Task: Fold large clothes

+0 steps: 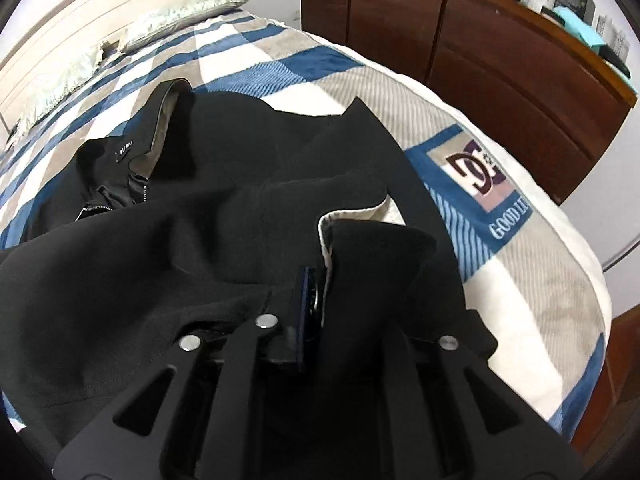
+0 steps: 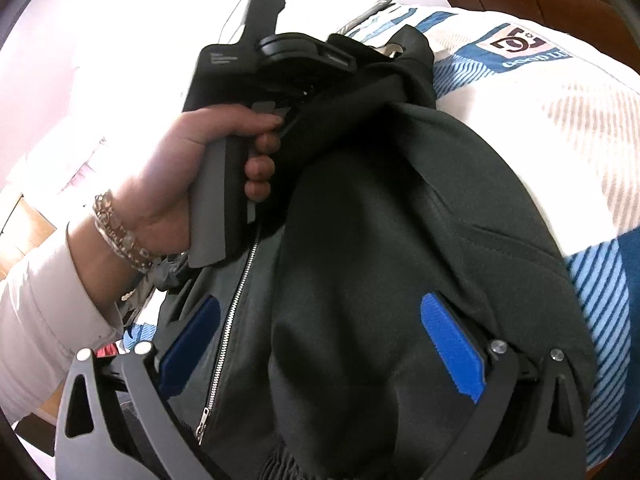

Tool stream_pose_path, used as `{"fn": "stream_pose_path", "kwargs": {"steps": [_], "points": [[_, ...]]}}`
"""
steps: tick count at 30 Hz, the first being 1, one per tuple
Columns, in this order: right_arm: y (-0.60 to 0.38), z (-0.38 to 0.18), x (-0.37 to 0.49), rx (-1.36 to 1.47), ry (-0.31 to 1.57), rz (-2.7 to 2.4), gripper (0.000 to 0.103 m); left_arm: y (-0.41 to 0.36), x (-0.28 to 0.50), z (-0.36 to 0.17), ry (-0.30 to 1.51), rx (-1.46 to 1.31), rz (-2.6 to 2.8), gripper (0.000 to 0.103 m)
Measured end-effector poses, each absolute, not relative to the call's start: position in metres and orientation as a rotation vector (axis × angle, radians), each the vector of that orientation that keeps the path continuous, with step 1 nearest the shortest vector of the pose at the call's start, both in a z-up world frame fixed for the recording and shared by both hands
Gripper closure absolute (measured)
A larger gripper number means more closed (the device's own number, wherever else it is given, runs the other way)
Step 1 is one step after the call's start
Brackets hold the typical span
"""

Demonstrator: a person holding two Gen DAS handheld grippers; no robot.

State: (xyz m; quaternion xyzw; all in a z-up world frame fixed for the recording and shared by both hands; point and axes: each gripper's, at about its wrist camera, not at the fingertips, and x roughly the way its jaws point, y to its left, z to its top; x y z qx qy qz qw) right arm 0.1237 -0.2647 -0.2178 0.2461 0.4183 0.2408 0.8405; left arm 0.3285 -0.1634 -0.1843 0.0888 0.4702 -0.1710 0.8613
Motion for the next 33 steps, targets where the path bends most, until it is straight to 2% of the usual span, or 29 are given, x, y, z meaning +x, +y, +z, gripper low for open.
{"fn": "stream_pose_path", "kwargs": {"steps": [2,3,4,5,13,22,27,33], "points": [[-0.263,-0.217,0.122,0.5,0.886,0.52,0.005,-0.158,0.327,-0.184,0.984,0.17,-0.358,0.078],[-0.262,-0.215,0.119,0.499,0.881,0.527,0.005,-0.153,0.324,-0.181,0.979,0.159,-0.352,0.056],[-0.263,-0.214,0.117,0.504,0.874,0.536,0.005,-0.148,0.321,-0.178,0.971,0.152,-0.345,0.019],[-0.266,-0.21,0.114,0.518,0.857,0.556,0.005,-0.142,0.317,-0.175,0.96,0.139,-0.351,0.01],[-0.302,-0.154,0.113,0.672,0.717,0.625,0.004,-0.049,0.237,-0.133,0.848,0.001,-0.449,0.007],[-0.242,-0.093,0.22,0.532,0.732,0.678,0.004,0.063,0.155,-0.171,0.858,-0.053,-0.371,0.007],[-0.204,-0.108,0.287,0.568,0.822,0.669,0.004,0.105,0.16,-0.192,0.859,-0.13,-0.324,0.007],[-0.201,-0.159,0.327,0.511,0.972,0.502,0.005,0.144,0.185,-0.209,0.905,-0.255,-0.312,0.007]]}}
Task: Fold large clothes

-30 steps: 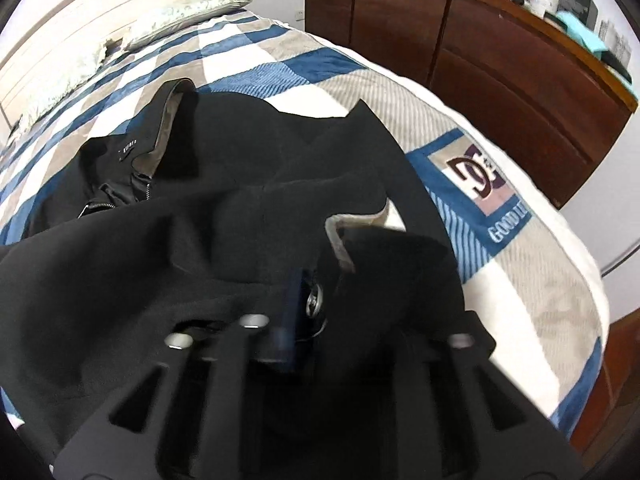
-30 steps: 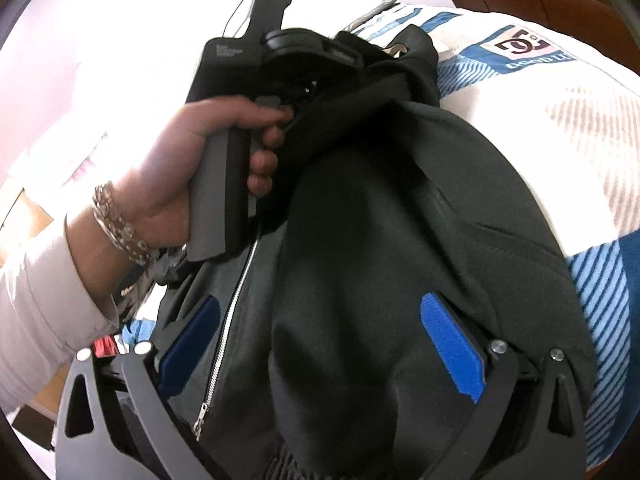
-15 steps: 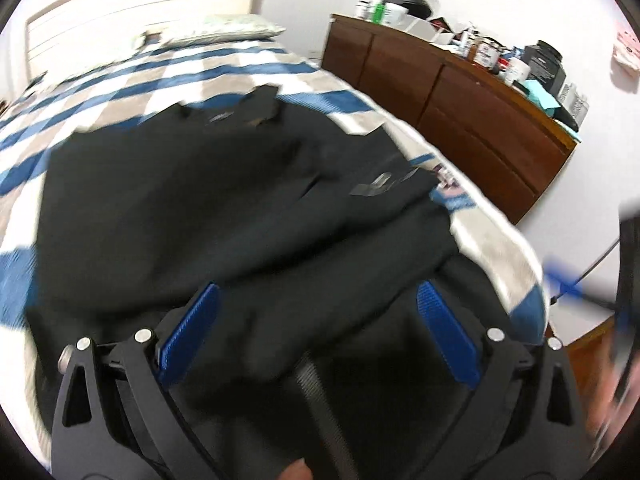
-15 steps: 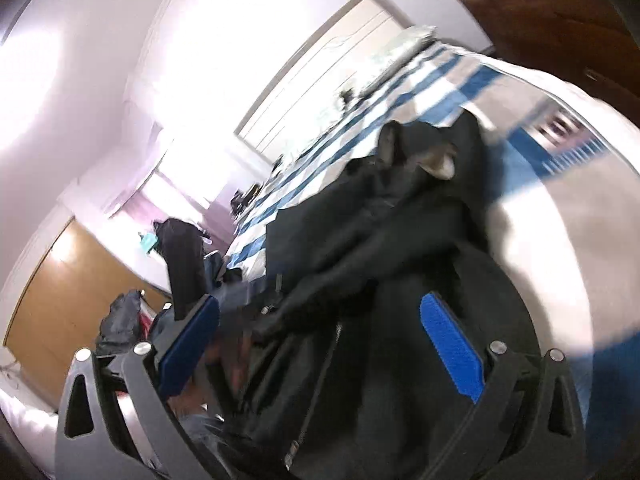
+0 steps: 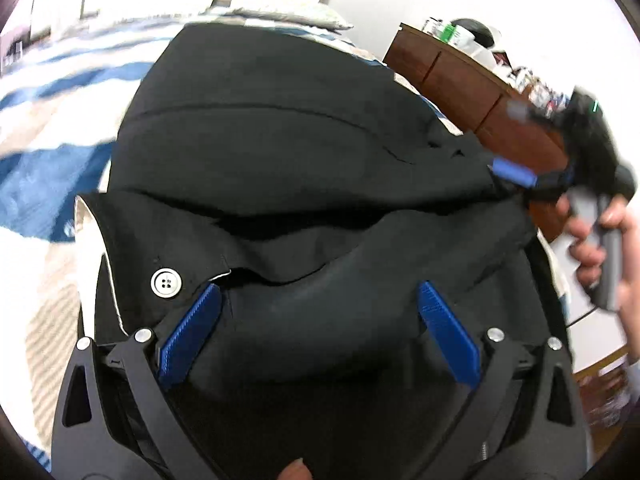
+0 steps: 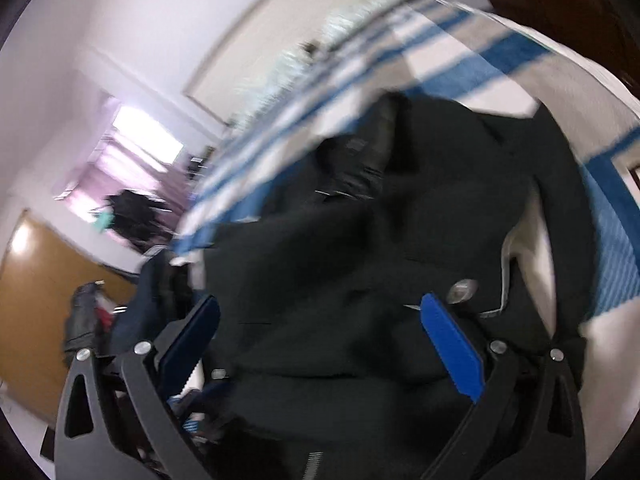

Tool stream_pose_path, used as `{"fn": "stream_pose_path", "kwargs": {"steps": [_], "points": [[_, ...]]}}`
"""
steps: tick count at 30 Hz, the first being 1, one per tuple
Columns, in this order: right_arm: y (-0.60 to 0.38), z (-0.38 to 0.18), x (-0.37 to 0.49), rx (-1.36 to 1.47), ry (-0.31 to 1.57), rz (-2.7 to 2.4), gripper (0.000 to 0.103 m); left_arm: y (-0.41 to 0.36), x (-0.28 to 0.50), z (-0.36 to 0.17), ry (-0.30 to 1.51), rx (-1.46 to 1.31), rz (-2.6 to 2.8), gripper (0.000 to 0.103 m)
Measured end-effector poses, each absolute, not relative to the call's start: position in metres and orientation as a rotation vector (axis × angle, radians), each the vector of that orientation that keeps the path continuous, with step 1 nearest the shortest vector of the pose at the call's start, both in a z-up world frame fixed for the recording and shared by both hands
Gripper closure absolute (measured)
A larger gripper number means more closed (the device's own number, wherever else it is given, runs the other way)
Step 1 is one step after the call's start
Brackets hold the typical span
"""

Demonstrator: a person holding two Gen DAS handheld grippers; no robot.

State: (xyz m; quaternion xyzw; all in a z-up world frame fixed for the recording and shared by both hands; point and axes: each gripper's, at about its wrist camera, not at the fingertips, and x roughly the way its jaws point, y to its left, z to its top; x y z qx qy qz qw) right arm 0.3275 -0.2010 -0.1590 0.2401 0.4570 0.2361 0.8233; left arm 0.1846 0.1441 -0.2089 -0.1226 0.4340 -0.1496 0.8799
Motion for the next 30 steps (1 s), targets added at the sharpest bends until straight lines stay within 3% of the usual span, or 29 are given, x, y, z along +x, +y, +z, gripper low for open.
{"fn": "stream_pose_path", "kwargs": {"steps": [5,11,17,22,30], "points": [[-0.21,-0.181,0.329,0.468,1.015,0.498,0.005,0.147,0.2,-0.214,0.918,-0.232,-0.307,0.007],[-0.193,-0.165,0.314,0.347,1.019,0.468,0.005,0.155,0.223,-0.222,0.938,-0.236,-0.299,0.006],[-0.171,-0.14,0.265,0.524,0.98,0.661,0.005,0.156,0.211,-0.217,0.919,-0.238,-0.31,0.006],[-0.13,-0.171,0.257,0.686,1.097,0.733,0.005,0.153,0.179,-0.202,0.875,-0.207,-0.306,0.006],[-0.121,-0.211,0.313,0.863,1.101,0.569,0.004,0.152,0.165,-0.198,0.859,-0.22,-0.331,0.006]]}}
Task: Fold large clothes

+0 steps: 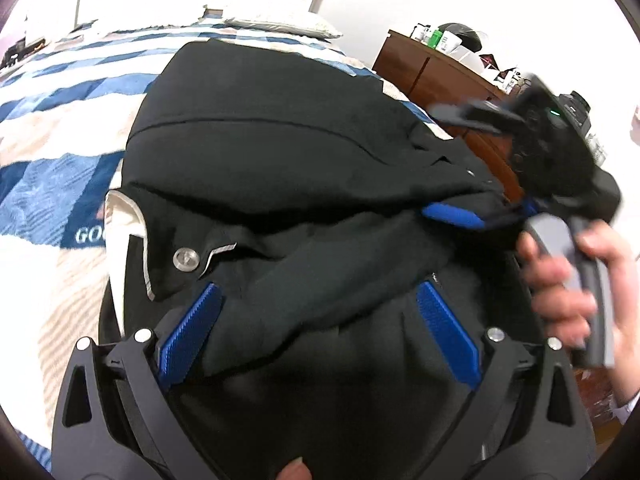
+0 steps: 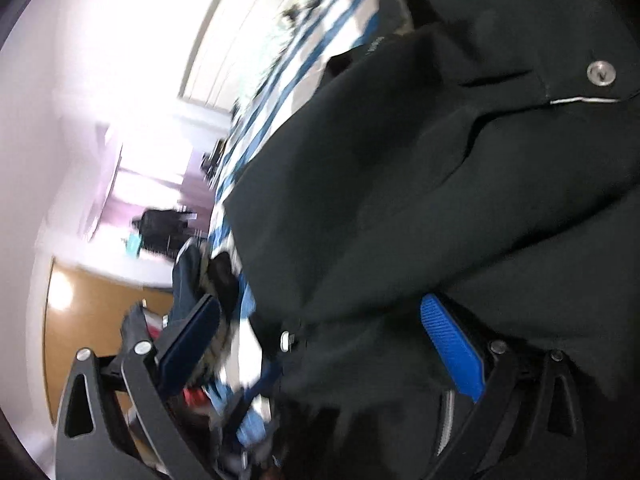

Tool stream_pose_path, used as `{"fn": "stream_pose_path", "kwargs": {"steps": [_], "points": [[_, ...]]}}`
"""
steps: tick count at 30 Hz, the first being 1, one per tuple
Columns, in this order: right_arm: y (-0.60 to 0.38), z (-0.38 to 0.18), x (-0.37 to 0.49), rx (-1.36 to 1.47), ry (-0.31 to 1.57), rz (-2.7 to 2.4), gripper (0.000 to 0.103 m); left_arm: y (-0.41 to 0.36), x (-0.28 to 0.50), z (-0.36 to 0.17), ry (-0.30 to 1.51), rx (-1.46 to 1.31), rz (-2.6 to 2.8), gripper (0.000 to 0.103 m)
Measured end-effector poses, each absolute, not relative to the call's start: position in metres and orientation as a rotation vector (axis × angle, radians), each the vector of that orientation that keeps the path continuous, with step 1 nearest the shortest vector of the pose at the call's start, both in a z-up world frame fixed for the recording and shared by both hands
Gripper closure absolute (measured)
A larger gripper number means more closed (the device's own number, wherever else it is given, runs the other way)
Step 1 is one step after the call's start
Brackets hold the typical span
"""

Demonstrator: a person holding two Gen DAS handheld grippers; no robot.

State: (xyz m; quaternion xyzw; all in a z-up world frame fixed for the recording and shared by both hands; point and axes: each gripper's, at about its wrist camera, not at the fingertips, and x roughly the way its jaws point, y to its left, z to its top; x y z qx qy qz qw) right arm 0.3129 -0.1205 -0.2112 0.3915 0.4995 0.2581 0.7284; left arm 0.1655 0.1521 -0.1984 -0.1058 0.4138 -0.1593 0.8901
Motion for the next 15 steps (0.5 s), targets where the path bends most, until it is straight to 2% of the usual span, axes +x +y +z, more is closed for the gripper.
{"fn": "stream_pose_path", "kwargs": {"steps": [6,7,9,10,11,15], "points": [[-0.113,-0.202,0.327,0.918,1.091,0.503,0.004,0.148,0.168,-0.209,0.889,-0.196,-0.323,0.007],[-0.11,-0.197,0.327,0.888,1.069,0.512,0.009,0.149,0.172,-0.214,0.901,-0.201,-0.31,0.007],[-0.105,-0.192,0.329,0.811,1.074,0.461,0.047,0.151,0.177,-0.22,0.91,-0.217,-0.291,0.006],[-0.106,-0.195,0.331,0.786,1.104,0.411,0.086,0.153,0.18,-0.222,0.908,-0.221,-0.284,0.006],[-0.108,-0.198,0.333,0.799,1.121,0.392,0.094,0.154,0.181,-0.223,0.907,-0.228,-0.28,0.006],[-0.106,-0.187,0.329,0.745,1.087,0.446,0.095,0.155,0.184,-0.222,0.91,-0.233,-0.28,0.006]]}}
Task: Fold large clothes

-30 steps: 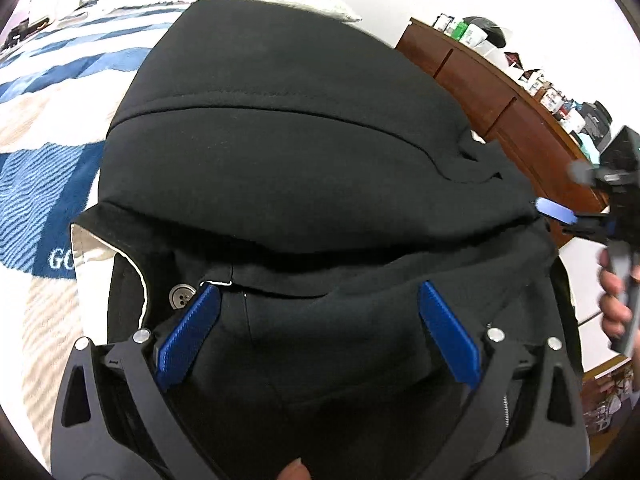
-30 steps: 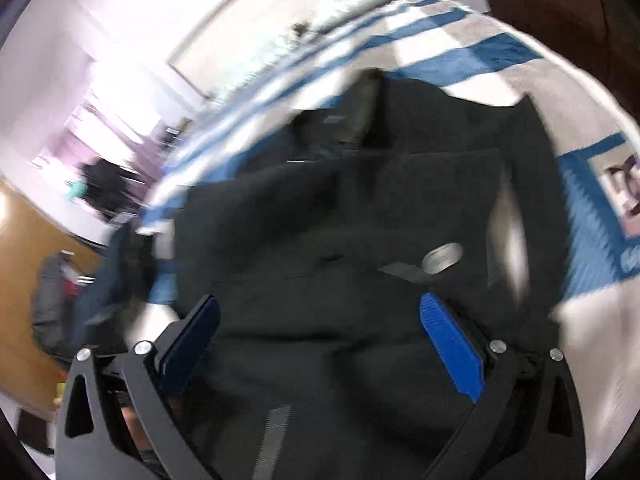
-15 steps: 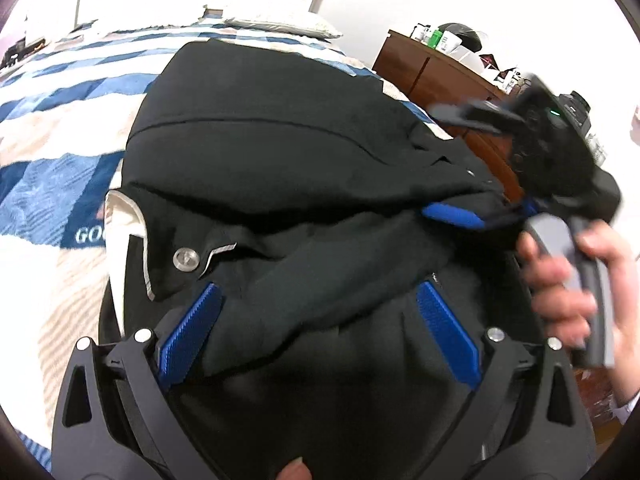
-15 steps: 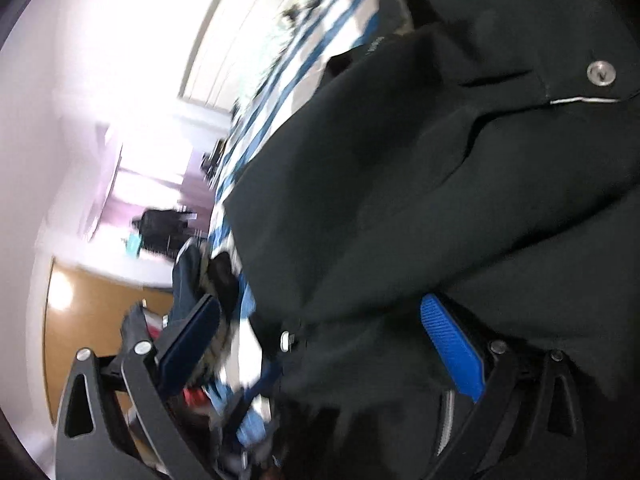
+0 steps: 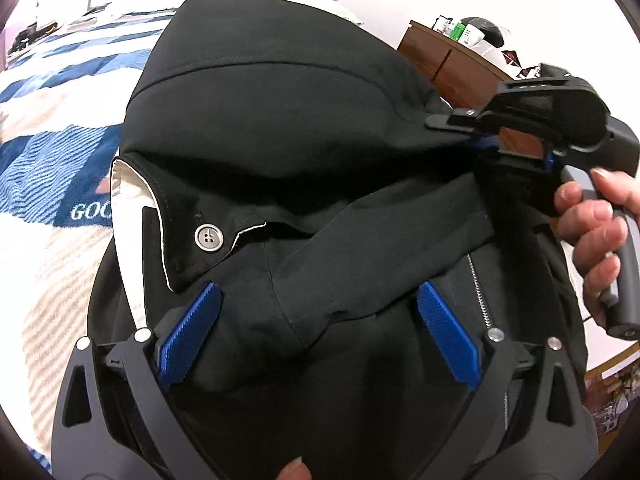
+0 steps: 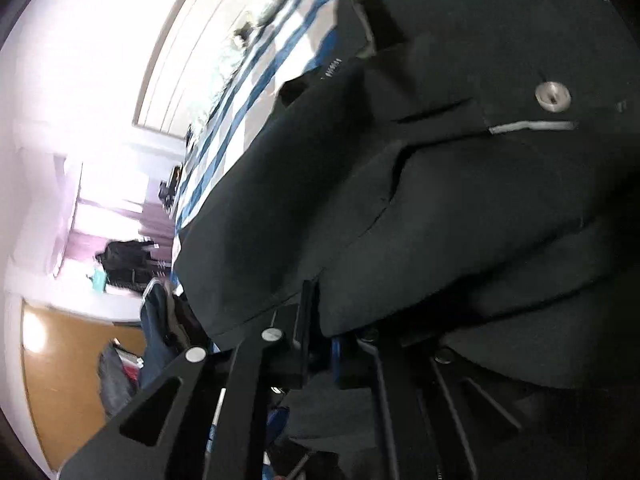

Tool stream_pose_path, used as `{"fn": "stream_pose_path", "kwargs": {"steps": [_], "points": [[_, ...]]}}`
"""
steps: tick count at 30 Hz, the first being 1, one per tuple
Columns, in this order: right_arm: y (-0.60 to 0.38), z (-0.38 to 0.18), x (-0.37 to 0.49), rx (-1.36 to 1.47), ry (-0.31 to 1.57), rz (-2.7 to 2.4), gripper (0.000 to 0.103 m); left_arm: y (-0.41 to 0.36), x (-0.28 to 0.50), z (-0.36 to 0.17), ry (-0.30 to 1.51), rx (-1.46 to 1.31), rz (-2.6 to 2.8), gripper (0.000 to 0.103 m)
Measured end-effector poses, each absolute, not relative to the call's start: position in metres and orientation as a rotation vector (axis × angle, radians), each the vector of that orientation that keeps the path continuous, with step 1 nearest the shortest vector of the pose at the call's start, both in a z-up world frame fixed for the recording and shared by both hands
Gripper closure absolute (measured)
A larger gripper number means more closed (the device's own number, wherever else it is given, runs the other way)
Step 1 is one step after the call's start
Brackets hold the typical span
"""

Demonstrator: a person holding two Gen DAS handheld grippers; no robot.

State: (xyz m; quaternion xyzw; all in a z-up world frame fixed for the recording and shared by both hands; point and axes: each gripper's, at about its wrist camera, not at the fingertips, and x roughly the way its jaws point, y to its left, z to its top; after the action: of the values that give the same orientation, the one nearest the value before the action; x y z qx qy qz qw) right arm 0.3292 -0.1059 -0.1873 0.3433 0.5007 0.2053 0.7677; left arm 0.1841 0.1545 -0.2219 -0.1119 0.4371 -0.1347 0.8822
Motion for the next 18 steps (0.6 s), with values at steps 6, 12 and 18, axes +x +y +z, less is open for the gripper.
{"fn": "stream_pose_path", "kwargs": {"steps": [6,12,18], "points": [[-0.111,-0.156,0.301,0.7,1.004,0.521,0.098,0.158,0.182,-0.22,0.905,-0.24,-0.289,0.007],[-0.12,-0.178,0.27,0.673,1.043,0.502,0.099,0.162,0.167,-0.209,0.913,-0.209,-0.34,0.006],[-0.148,-0.233,0.269,0.813,1.091,0.488,0.082,0.156,0.149,-0.177,0.779,-0.132,-0.411,0.006]]}}
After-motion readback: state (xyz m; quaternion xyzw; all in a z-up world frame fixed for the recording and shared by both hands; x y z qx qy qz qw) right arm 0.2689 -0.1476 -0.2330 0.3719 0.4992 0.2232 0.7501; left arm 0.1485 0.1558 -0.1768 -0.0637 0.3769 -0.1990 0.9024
